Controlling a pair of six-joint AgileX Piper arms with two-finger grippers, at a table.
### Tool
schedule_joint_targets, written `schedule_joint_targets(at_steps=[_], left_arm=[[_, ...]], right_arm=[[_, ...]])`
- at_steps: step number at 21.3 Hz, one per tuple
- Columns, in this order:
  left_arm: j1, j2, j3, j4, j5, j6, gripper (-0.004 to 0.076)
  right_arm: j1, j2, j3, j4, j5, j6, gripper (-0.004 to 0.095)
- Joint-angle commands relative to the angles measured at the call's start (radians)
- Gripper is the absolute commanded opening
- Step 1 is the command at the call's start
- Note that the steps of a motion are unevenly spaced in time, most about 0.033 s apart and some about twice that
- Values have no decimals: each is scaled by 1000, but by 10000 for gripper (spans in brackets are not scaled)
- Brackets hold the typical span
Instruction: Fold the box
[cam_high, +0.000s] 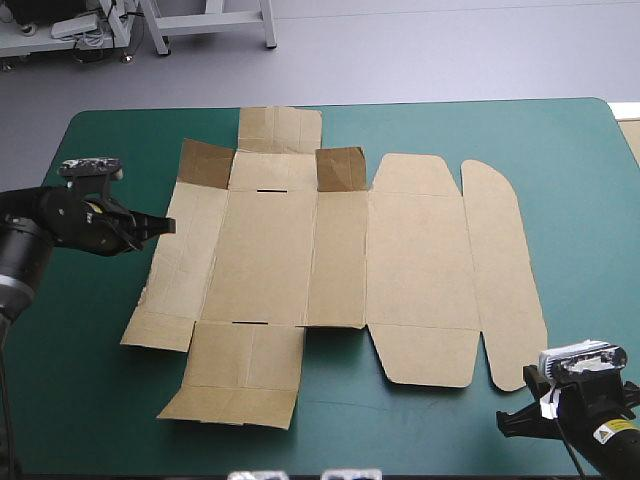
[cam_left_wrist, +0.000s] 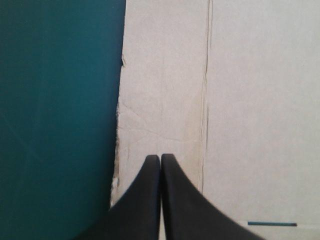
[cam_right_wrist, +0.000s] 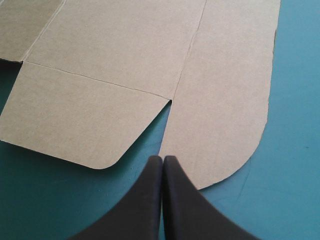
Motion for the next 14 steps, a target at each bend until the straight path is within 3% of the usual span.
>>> schedule_joint_targets(at_steps=[1, 5, 14], left_arm=[[168, 53, -60, -268, -9, 165, -6], [323, 175, -60, -400, 47, 238, -6], [342, 391, -60, -409, 254, 327, 15]], right_arm=[[5, 12, -27, 16, -55, -7, -13], [5, 12, -27, 16, -55, -7, -13], [5, 12, -27, 16, -55, -7, -13]])
